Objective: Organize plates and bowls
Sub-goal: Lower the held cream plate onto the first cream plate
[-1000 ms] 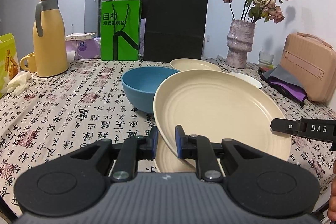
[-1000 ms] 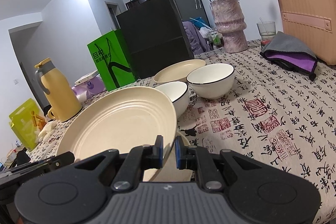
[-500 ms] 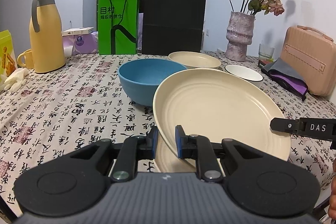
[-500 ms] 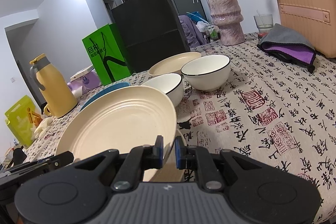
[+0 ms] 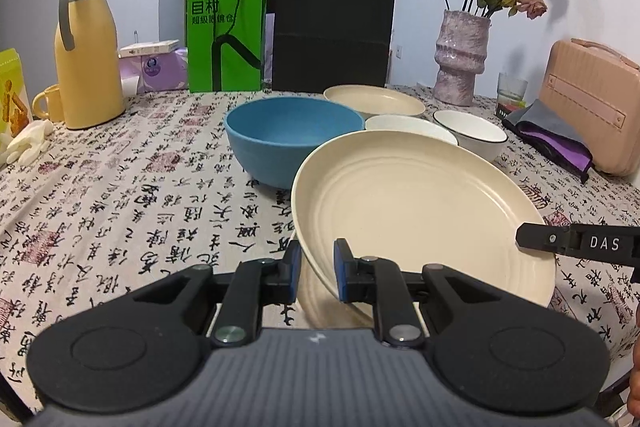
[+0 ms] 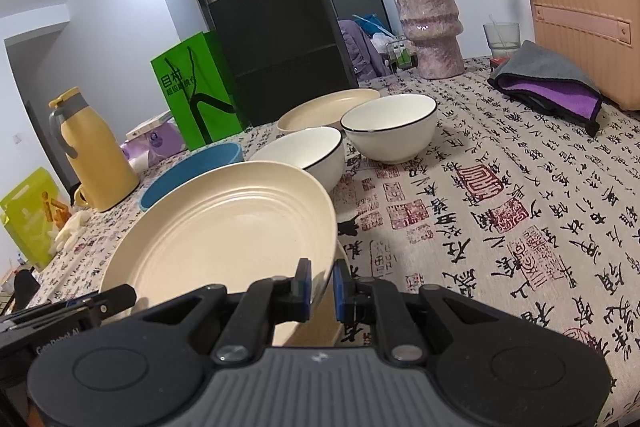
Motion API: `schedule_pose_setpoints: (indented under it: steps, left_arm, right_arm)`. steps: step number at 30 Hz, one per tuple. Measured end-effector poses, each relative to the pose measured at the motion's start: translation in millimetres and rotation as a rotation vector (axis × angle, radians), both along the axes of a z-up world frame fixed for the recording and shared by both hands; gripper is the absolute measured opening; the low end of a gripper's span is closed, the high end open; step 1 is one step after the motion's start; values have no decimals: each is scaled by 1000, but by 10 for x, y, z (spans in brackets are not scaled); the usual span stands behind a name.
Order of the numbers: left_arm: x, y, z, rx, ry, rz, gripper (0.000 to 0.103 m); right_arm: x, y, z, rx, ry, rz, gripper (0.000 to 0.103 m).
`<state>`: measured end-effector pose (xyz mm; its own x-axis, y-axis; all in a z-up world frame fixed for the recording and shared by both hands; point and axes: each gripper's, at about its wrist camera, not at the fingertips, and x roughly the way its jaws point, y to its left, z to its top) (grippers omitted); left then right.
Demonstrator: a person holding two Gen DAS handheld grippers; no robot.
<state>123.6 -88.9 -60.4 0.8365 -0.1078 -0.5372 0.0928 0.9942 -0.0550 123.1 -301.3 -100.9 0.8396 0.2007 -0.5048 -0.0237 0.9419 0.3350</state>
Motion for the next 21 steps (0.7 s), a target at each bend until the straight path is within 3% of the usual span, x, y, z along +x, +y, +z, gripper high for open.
schedule_pose_setpoints:
  steps: [8, 21]
  left_arm:
    - [78, 18, -80, -1, 54, -5, 17]
    - [96, 32, -99, 2, 57, -15, 18]
  right_arm:
    - [60, 56, -43, -33, 25, -4, 11]
    - [64, 189, -28, -139, 23, -15, 11]
